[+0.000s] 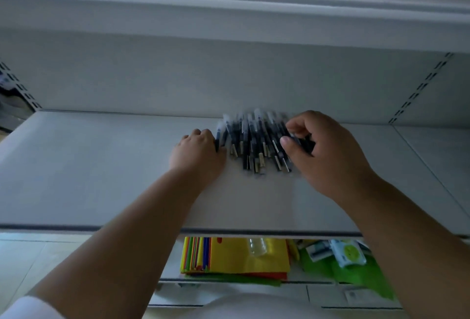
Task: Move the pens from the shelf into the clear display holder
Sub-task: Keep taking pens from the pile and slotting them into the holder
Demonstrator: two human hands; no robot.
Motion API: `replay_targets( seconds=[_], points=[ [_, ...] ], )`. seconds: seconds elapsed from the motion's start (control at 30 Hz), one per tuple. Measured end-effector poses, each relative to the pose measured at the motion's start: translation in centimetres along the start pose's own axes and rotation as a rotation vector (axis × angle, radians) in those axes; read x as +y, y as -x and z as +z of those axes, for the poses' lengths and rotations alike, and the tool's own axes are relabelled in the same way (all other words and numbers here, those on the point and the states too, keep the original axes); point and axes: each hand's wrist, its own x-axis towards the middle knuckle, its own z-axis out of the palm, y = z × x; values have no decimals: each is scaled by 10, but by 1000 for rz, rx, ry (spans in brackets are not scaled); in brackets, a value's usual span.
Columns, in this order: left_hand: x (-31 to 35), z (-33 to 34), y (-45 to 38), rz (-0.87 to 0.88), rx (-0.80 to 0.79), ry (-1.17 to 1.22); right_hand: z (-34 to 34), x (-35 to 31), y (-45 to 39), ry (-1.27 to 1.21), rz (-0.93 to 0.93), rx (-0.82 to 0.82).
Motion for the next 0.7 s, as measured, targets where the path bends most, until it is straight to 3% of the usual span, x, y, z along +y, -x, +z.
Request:
replay_targets(
  seconds=[0.23, 0.53, 0.7],
  points=[
    [7, 0, 1, -30, 57, -95, 1, 1, 0, -23, 50, 13],
    [6, -10, 7, -18, -73, -255, 6, -4, -3, -32, 56, 9],
    [-2, -15, 10, -26, -88, -129, 9, -6, -7, -55, 64, 7]
  ],
)
